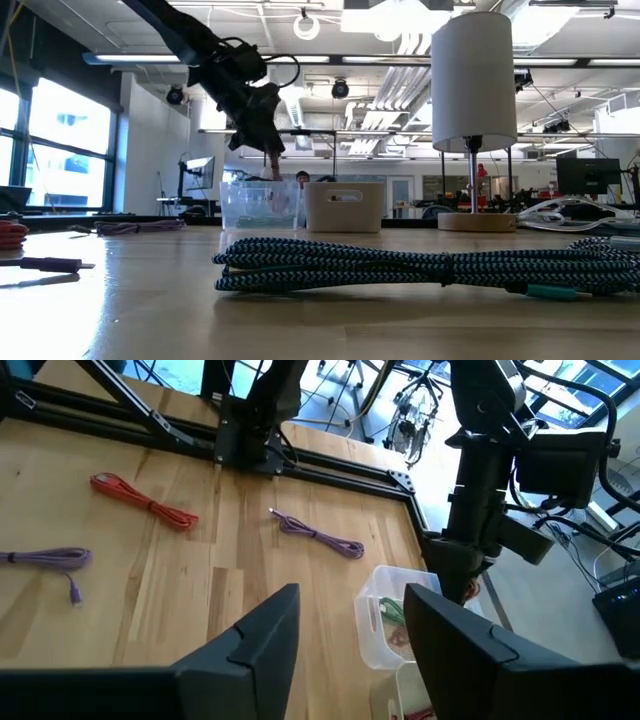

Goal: Pick & Place USB Port
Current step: Put the pink charger cable into the transparent bin

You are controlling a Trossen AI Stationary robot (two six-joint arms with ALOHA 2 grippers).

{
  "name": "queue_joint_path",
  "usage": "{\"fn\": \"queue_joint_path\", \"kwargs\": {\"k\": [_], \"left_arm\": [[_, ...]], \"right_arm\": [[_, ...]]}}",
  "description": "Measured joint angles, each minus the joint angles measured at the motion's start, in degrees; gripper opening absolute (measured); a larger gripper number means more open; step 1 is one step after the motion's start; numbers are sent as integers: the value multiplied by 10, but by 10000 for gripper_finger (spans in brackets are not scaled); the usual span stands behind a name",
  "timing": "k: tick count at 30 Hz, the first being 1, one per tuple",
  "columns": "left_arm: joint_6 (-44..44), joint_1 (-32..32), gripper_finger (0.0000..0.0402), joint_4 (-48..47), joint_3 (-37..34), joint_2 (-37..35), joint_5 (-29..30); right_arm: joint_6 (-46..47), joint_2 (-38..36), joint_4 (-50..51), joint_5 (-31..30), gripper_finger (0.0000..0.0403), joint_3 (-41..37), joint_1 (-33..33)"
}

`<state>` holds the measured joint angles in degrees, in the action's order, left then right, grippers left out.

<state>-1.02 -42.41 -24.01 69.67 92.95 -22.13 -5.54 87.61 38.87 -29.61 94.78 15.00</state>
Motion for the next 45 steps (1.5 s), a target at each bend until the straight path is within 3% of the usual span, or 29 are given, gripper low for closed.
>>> {"fn": "queue_joint_path", "kwargs": {"k": [5, 15, 30, 45], "left_arm": [[10, -5, 101, -16, 0, 0, 11], [-5, -39, 101, -40, 0, 0, -44], [23, -45, 104, -32, 0, -1, -38], [41, -45, 248, -23, 0, -1, -38]], "right_arm": [[1, 0, 9, 3, 174, 0, 0], [2, 0, 12, 4, 175, 0, 0], [5, 0, 12, 23, 175, 0, -12], [6, 0, 12, 32, 174, 0, -15]]}}
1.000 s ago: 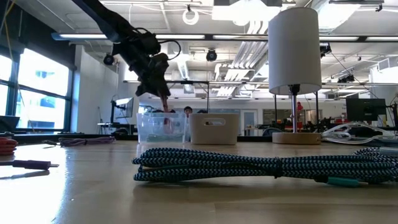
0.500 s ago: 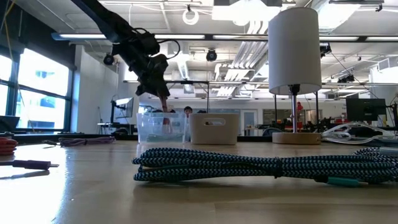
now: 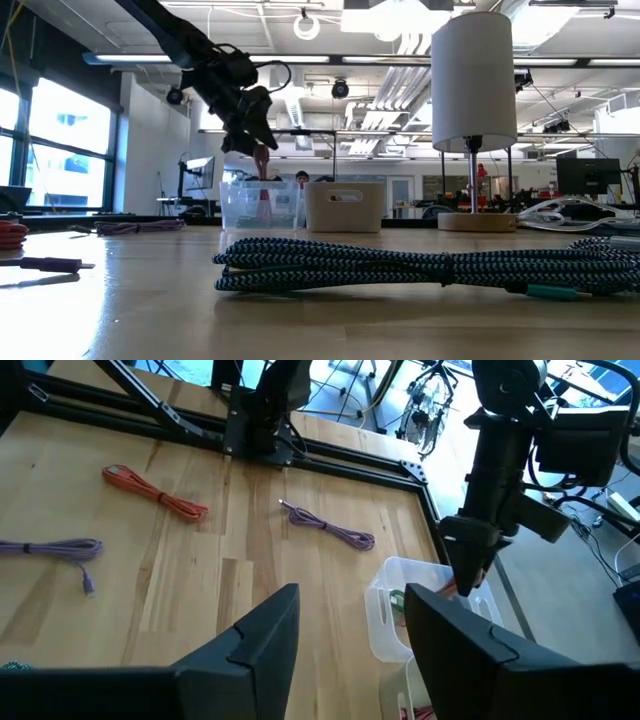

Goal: Pick & Place USB Port
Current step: Put the pink charger cable into the transparent bin, then put the top purple charger cable into the transparent bin

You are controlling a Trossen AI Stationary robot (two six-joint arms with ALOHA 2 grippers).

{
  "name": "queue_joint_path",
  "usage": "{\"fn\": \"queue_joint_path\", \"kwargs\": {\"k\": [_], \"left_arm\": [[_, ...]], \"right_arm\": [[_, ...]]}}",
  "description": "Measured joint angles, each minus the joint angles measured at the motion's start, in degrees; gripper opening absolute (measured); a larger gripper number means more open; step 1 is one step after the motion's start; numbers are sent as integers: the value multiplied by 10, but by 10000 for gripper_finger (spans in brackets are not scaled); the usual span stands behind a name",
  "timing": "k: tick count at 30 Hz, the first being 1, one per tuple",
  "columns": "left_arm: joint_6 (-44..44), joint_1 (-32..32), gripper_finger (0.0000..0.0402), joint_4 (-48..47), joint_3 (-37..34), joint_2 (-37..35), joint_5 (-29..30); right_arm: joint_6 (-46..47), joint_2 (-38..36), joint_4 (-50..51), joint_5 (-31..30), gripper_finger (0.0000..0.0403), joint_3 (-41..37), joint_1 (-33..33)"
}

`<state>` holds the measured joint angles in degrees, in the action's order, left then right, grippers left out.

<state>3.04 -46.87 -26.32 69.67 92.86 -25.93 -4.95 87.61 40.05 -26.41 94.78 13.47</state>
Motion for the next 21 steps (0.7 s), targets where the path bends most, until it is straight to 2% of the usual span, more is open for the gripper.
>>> {"fn": "queue_joint_path", "kwargs": {"k": [18, 21], "left_arm": [[-20, 0, 253, 149, 0, 0, -7], [-20, 0, 253, 177, 0, 0, -46]], "right_arm": [[0, 0, 16, 6, 173, 0, 0], [0, 0, 17, 12, 174, 0, 0]]}}
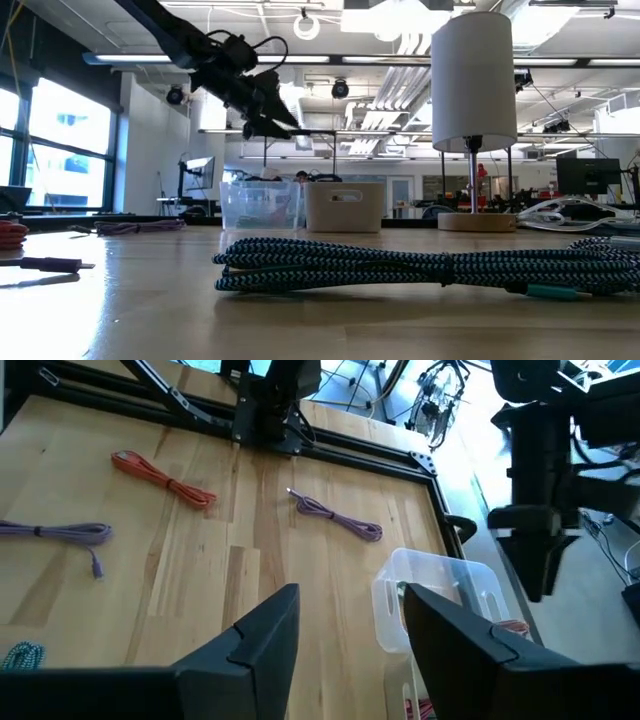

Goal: Pick & Place USB Port
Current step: Put the top purple charger cable into the transparent bin

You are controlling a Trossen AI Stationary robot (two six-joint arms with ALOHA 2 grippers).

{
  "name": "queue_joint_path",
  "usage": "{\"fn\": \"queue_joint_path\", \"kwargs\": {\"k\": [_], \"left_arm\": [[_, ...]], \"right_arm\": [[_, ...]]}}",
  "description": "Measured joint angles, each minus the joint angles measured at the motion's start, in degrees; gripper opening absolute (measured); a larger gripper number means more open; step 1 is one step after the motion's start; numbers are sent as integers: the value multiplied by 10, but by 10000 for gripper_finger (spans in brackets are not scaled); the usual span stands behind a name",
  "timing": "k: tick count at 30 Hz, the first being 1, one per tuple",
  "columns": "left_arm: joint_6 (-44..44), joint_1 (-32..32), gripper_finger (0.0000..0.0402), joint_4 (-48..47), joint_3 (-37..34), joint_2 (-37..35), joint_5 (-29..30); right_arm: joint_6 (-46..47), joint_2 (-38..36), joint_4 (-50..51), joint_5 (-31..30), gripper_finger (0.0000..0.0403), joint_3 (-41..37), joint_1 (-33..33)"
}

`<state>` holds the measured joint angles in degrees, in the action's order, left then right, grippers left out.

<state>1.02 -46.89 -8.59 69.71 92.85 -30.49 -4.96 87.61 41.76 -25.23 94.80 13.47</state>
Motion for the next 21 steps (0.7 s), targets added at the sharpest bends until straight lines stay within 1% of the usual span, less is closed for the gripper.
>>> {"fn": "queue_joint_path", "kwargs": {"k": [3, 5, 7, 10, 12, 13, 14, 16, 19, 21], "left_arm": [[5, 0, 253, 38, 0, -4, -88], [11, 0, 253, 65, 0, -14, -166], [11, 1, 253, 79, 0, -30, -262], [11, 11, 253, 46, 0, -58, -407], [12, 17, 253, 11, 0, -82, -477], [13, 23, 253, -16, 0, -95, -495], [17, 28, 253, -45, 0, -108, -501], [33, 36, 253, -102, 0, -135, -493], [55, 48, 253, -176, 0, -178, -456], [76, 54, 253, -238, 0, -207, -408]], "right_arm": [[0, 0, 0, 1, 172, 0, 0], [0, 0, 1, -2, 173, 0, 0], [-1, 0, 5, -8, 174, 0, 0], [-2, 0, 9, -11, 173, 0, 0], [-5, 0, 9, -12, 172, 0, 0], [-5, 0, 9, -12, 173, 0, 0], [-7, 0, 9, -12, 174, 0, 0], [-12, 0, 9, -11, 174, 0, -3], [-15, 0, 9, -10, 172, 0, -6], [-17, 0, 9, -7, 172, 0, -8]]}}
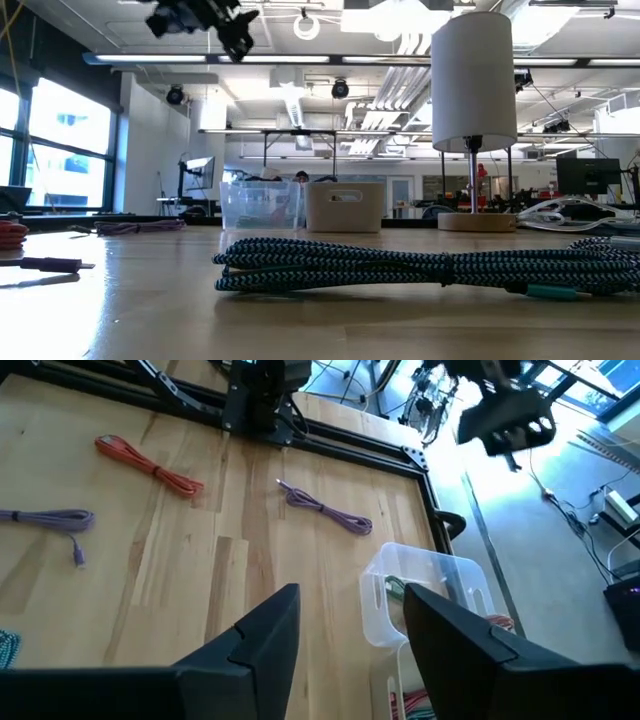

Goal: Pick & Place USB Port
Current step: Put the top purple charger cable into the transparent bin

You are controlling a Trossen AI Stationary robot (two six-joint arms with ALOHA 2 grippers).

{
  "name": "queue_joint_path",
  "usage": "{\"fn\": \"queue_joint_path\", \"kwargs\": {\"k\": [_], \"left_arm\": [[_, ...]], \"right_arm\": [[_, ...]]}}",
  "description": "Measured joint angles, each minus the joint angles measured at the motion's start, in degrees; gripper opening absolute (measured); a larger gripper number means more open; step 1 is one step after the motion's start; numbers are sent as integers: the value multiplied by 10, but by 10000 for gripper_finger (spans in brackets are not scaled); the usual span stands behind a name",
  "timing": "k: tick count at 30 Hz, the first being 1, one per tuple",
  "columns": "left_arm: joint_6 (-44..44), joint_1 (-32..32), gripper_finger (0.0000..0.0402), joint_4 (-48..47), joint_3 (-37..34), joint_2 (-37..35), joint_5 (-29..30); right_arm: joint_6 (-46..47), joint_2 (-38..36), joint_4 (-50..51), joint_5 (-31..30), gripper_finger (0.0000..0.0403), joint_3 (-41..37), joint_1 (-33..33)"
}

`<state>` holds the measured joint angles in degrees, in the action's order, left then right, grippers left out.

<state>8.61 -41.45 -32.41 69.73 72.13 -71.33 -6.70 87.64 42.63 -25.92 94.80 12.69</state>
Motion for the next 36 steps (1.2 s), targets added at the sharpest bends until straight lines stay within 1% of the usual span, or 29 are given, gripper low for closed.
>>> {"fn": "queue_joint_path", "kwargs": {"k": [2, 3, 5, 8, 12, 14, 15, 18, 22, 25, 27, 30, 33, 36], "left_arm": [[26, 8, 253, -72, 0, -32, 65], [37, 14, 253, -110, 0, -47, 107], [49, 25, 253, -190, 0, -76, 206], [45, 42, 253, -305, 0, -114, 384], [-25, 82, 253, -437, 0, -147, 612], [-59, 107, 253, -477, 0, -154, 685], [-72, 118, 253, -488, 0, -155, 711], [-107, 148, 253, -494, 0, -152, 761], [-216, 177, 253, -501, 0, -127, 806], [-265, 190, 253, -514, -1, -97, 844], [-274, 195, 253, -519, -1, -70, 860], [-268, 195, 253, -515, -1, -26, 867], [-259, 194, 253, -515, -1, 17, 865], [-254, 194, 253, -516, -1, 56, 864]], "right_arm": [[-9, 0, 0, 1, 174, 0, -3], [-11, 0, 0, 2, 174, 0, -3], [-13, 0, 0, 8, 173, 0, -4], [-15, 0, 0, 17, 171, 0, -8], [-15, 0, 0, 25, 170, 0, -17], [-15, 0, 0, 25, 170, 0, -21], [-15, 0, 0, 25, 170, 0, -23], [-15, 0, 0, 25, 170, 0, -29], [-14, 0, -1, 33, 170, 0, -33], [-11, 0, -6, 49, 169, 0, -34], [-10, 0, -6, 50, 170, 0, -33], [-6, 0, -6, 50, 169, 0, -33], [8, 0, -5, 53, 170, 0, -33], [17, 0, -5, 70, 169, 0, -33]]}}
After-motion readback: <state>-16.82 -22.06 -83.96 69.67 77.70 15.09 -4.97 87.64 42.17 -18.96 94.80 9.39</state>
